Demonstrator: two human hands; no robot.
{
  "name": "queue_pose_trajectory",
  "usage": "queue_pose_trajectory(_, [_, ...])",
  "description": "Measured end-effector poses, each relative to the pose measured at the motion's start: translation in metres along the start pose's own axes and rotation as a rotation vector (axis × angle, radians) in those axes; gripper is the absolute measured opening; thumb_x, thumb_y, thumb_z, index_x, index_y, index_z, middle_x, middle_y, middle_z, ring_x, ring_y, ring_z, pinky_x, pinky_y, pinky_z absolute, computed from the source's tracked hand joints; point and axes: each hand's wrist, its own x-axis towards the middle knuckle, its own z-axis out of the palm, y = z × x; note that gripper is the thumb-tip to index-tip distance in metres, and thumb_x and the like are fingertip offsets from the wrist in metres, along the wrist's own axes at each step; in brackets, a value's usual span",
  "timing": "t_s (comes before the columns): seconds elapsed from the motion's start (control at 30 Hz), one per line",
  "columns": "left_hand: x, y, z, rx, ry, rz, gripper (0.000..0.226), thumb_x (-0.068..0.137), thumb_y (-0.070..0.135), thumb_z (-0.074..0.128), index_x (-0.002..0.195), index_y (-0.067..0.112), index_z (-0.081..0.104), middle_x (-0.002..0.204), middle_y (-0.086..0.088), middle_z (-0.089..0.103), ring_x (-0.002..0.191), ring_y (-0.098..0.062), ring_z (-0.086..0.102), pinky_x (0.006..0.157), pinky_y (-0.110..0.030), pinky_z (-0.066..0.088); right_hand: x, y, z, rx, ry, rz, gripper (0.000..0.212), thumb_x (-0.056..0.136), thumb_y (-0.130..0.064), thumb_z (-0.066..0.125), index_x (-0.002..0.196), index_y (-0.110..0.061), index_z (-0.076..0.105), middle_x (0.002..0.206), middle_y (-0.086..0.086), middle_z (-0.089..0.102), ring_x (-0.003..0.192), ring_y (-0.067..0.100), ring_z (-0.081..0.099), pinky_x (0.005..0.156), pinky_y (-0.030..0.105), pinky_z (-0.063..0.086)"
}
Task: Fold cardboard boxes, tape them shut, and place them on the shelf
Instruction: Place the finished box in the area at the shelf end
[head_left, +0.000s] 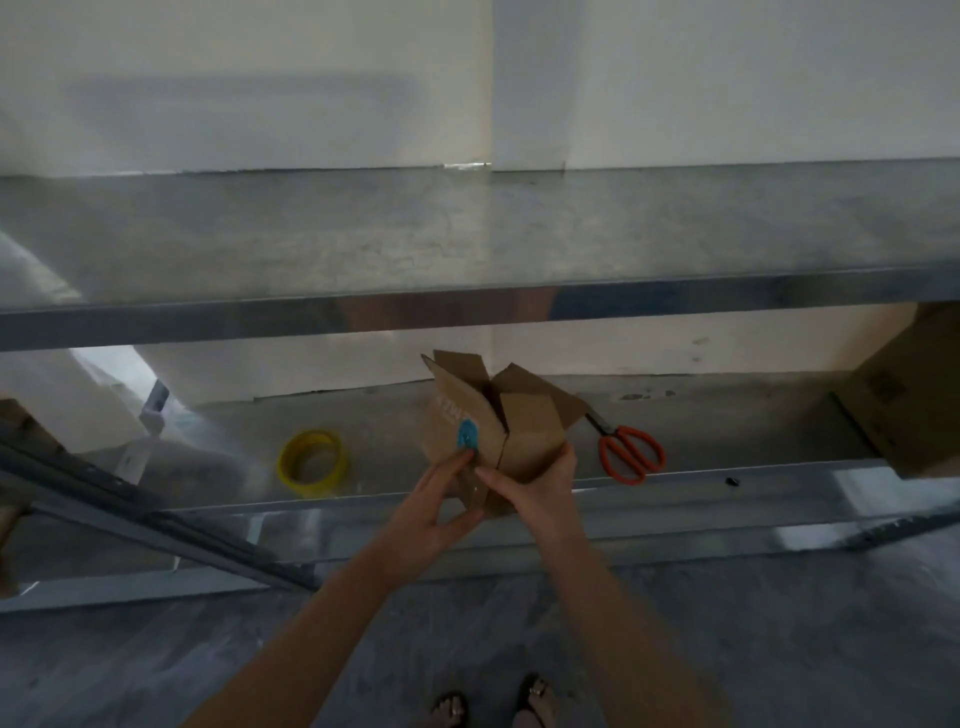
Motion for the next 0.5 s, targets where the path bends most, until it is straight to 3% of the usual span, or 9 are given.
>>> queue_pose_trajectory(0.07, [0.001, -0.003, -0.006, 0.103, -0.025, 0.001, 0.060, 0.095, 0.030, 0.058, 0.146, 0.032, 0.028, 0.146, 0.014, 0.032, 0.118, 0.023, 0.032, 0.093, 0.005, 0.023, -0.007, 0.000, 0.003, -0.073, 0.036, -0.046, 0.123, 0.054, -0.031, 0.096, 0.148, -0.016, 0.017, 0.138, -0.005, 0.034, 0.129, 0.010, 0.036, 0.107, 0.030, 0.038])
queue_pose_trajectory(0.1, [0.003, -0.004, -0.012, 0.182, -0.015, 0.010, 0.057, 0.095, 0.033, 0.056, 0.146, 0.031, 0.030, 0.145, 0.014, 0.034, 0.121, 0.016, 0.036, 0.095, 0.002, 0.024, -0.011, 0.000, 0.002, -0.125, 0.059, -0.076, 0.125, 0.053, -0.035, 0.096, 0.148, -0.018, 0.017, 0.141, -0.004, 0.034, 0.131, 0.011, 0.035, 0.108, 0.032, 0.037])
queue_pose_trajectory(0.17, [0.011, -0.010, -0.025, 0.357, 0.017, 0.035, 0.059, 0.093, 0.048, 0.048, 0.146, 0.027, 0.033, 0.146, 0.011, 0.037, 0.129, -0.007, 0.042, 0.102, -0.015, 0.032, -0.019, 0.001, -0.003, -0.227, 0.125, -0.152, 0.125, 0.051, -0.039, 0.096, 0.149, -0.019, 0.019, 0.145, -0.002, 0.033, 0.133, 0.013, 0.033, 0.109, 0.036, 0.037])
queue_pose_trajectory(0.23, [0.022, -0.013, -0.037, 0.552, 0.007, 0.068, 0.076, 0.083, 0.064, 0.030, 0.147, 0.024, 0.032, 0.150, 0.004, 0.036, 0.135, -0.018, 0.038, 0.111, -0.031, 0.032, -0.025, 0.000, -0.017, -0.302, 0.213, -0.212, 0.122, 0.053, -0.035, 0.096, 0.148, -0.019, 0.022, 0.147, 0.001, 0.032, 0.135, 0.016, 0.031, 0.109, 0.040, 0.037])
queue_pose_trajectory(0.37, [0.047, 0.010, -0.030, 0.799, -0.092, 0.175, 0.088, 0.077, 0.068, 0.008, 0.152, 0.025, 0.016, 0.159, 0.000, 0.019, 0.146, -0.018, 0.014, 0.117, -0.030, 0.002, -0.031, -0.006, -0.063, -0.344, 0.337, -0.226, 0.123, 0.052, -0.037, 0.096, 0.148, -0.025, 0.020, 0.146, -0.003, 0.032, 0.135, 0.018, 0.033, 0.109, 0.048, 0.041])
queue_pose_trajectory(0.5, [0.065, 0.046, 0.016, 0.845, -0.138, 0.266, 0.092, 0.078, 0.078, 0.006, 0.153, 0.026, 0.014, 0.160, 0.000, 0.015, 0.148, -0.020, 0.010, 0.116, -0.032, -0.003, -0.037, -0.003, -0.121, -0.302, 0.406, -0.187, 0.120, 0.053, -0.037, 0.096, 0.146, -0.030, 0.019, 0.144, -0.005, 0.032, 0.134, 0.017, 0.035, 0.107, 0.051, 0.043])
